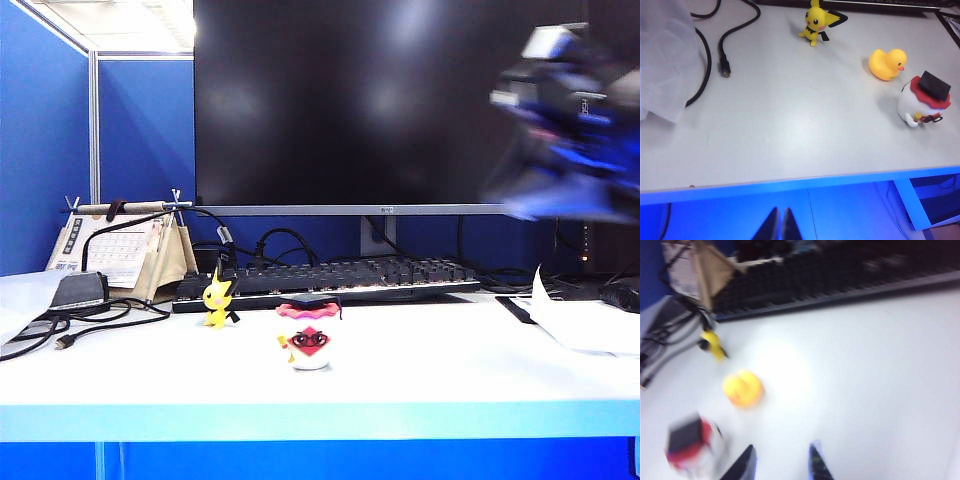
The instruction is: Pick up the doll with a different color than the other dolls and place it near you.
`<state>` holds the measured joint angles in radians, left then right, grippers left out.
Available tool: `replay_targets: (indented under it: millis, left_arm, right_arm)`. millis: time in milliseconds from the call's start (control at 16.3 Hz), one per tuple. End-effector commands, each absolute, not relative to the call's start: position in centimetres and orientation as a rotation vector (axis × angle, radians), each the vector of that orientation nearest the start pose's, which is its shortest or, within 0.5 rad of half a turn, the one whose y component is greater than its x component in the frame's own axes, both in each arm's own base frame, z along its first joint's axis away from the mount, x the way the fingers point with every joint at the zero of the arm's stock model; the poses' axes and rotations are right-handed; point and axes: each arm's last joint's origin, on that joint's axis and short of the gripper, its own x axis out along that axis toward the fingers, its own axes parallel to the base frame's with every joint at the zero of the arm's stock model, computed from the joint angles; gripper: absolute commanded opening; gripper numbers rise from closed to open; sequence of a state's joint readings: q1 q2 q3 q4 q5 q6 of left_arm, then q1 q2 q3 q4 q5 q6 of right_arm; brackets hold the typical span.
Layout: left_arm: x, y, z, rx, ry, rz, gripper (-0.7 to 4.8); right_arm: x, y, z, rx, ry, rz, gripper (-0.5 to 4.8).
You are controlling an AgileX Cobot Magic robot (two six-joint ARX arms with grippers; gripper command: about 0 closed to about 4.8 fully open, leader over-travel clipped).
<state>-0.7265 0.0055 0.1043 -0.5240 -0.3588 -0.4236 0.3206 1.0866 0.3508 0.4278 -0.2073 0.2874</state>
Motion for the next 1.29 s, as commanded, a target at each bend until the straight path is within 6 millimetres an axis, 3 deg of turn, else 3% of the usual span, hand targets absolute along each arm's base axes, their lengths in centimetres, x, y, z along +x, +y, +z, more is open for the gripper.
replay_targets:
  millis: [61,307,429,797,1288]
  left_arm:
    - [6.7,-4.6,15.0,-0.197,0.432,-0.278,0.22]
    - [6.7,-4.6,15.0,-0.197,0.432,-0.278,0.22]
    - [6.7,-4.6,15.0,-0.197,0.433,-0.277,0.22]
    - [6.7,-4.6,15.0,-0.197,0.433,-0.278,0.22]
    - [6.7,-4.6,15.0,-0.197,0.432,-0.278,0.22]
  right_arm:
    - [16.3,5.6,16.8,0.259,0.321,0.397,1.39]
    - [13.2,4.3,13.9,0.276,0.3,0.308,1.45]
    - [12.4,3.8,13.1,0.244,0.392,0.218,1.49]
    - [11.9,3.7,12.2,0.225,0.498,0.204,1.48]
    - [11.9,3.7,12.2,0.232,0.502,0.204,1.49]
